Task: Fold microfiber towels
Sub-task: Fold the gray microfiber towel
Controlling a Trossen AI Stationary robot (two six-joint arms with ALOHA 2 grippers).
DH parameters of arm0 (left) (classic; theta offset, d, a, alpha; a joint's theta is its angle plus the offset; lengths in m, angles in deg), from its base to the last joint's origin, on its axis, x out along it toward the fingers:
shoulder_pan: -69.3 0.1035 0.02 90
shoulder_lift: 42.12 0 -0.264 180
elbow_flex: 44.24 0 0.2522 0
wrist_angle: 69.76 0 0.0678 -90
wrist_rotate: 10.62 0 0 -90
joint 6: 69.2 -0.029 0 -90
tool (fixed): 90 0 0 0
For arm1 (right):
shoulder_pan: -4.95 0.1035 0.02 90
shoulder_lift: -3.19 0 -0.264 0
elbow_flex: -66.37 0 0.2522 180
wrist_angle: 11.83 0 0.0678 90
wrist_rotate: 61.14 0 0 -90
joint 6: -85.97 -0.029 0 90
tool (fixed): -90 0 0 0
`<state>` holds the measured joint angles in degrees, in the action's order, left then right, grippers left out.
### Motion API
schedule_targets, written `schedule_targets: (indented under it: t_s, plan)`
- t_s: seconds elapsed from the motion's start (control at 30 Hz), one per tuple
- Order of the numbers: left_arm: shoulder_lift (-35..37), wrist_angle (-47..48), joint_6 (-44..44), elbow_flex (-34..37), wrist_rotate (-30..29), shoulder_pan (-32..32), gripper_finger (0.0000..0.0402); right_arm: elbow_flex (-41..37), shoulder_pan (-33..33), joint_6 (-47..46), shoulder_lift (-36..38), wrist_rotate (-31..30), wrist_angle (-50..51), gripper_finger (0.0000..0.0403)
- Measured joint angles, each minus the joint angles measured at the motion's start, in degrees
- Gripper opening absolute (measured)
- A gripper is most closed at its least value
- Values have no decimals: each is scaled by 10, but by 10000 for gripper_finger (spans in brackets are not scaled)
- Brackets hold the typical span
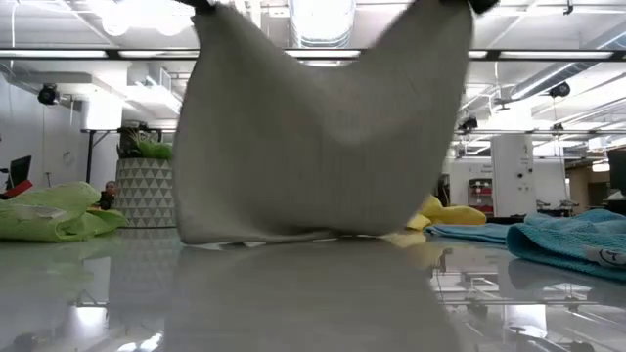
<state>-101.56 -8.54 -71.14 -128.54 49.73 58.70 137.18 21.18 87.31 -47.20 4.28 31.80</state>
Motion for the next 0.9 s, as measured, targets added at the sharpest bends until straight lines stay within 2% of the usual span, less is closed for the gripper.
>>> schedule_targets:
  t_s: [0.07,0.37,0.47,0.5,0.57,0.6,0.67,0.73,0.83,0.9]
  plan:
    - [9,21,-13,-29,0,1,0,30,-2,18,0,-45,19,8]
    - [40,50,-63,-113,-5,1,0,126,-34,102,-6,-72,41,8]
    - [48,69,-52,-125,-9,1,0,149,-40,85,-8,-118,60,8]
    - [52,69,-45,-126,-9,1,0,155,-41,75,-7,-99,70,8]
    - [56,69,-34,-126,-9,1,0,169,-49,68,-7,-1,86,8]
    - [56,69,-30,-126,-9,1,0,174,-52,52,-10,-5,83,8]
    - [55,72,-30,-126,-9,1,0,177,-50,28,-16,-51,86,8]
    - [51,73,-30,-126,-9,1,0,173,-53,43,-19,-59,105,8]
    - [46,87,-30,-126,-10,1,0,172,-65,53,-33,-124,102,8]
    - [44,106,-30,-126,-29,1,0,169,-73,67,-41,-129,107,8]
